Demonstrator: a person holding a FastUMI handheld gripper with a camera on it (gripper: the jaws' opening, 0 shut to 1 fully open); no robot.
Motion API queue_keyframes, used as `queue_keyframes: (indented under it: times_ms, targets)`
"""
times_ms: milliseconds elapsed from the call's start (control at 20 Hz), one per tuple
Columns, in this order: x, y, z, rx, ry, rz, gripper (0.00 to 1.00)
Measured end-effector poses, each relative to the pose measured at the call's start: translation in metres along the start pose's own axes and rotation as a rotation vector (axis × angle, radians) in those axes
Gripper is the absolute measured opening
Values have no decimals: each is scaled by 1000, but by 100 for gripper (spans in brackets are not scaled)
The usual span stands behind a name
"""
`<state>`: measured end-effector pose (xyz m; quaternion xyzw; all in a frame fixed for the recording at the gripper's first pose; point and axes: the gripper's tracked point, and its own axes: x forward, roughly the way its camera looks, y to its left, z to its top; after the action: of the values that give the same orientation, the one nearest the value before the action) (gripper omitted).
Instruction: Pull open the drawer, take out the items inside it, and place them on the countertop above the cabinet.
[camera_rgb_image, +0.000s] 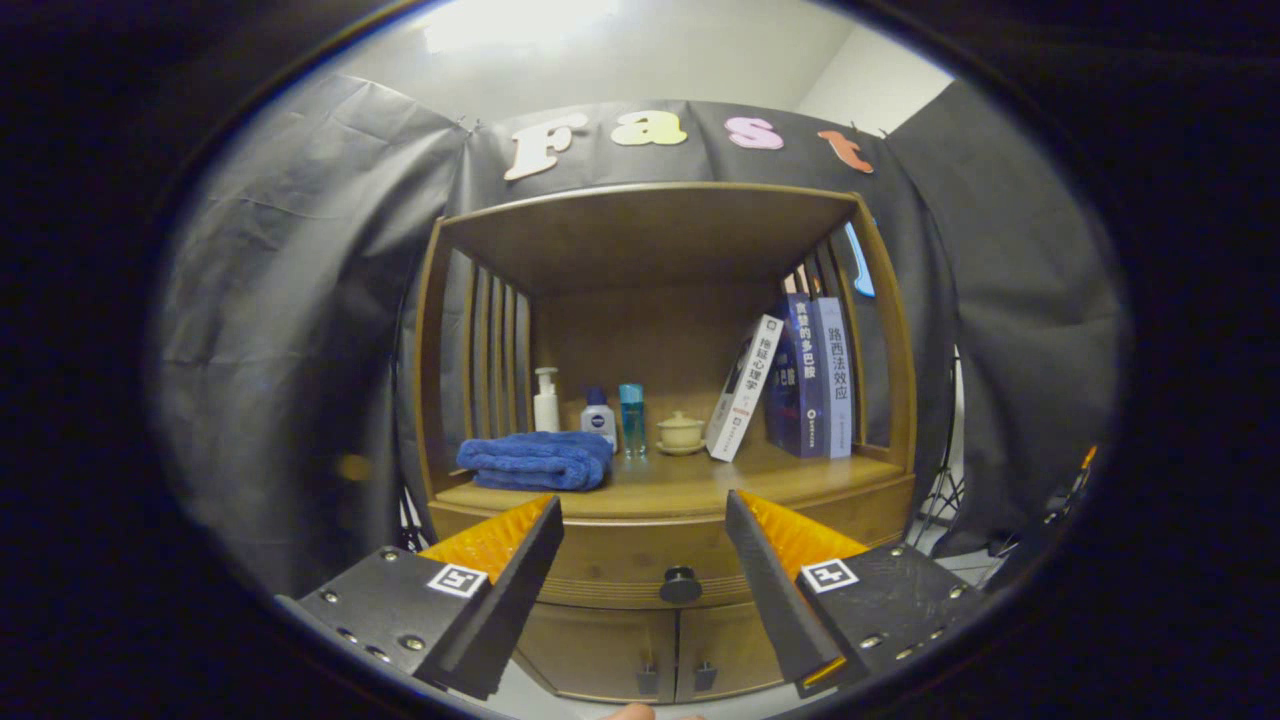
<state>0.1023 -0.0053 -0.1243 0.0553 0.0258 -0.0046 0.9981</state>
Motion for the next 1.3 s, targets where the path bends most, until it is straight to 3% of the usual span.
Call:
queue_keyframes:
  times_ms: [200, 300, 350, 400, 650, 1000, 1100, 1150, 1300]
  targets:
    - [28, -2, -45, 20, 77, 12, 98]
    - [43, -13, -65, 33, 116, -22, 98]
    - [49, -22, -78, 35, 149, -54, 96]
    - [55, -29, -92, 33, 185, -72, 89]
    - [78, -34, -138, 3, 306, -73, 87]
    - [92, -40, -149, -7, 339, -95, 49]
    - [98, -38, -154, -6, 348, -95, 49]
    - [98, -40, -153, 3, 345, -94, 42]
    - [96, -39, -151, 42, 350, -81, 37]
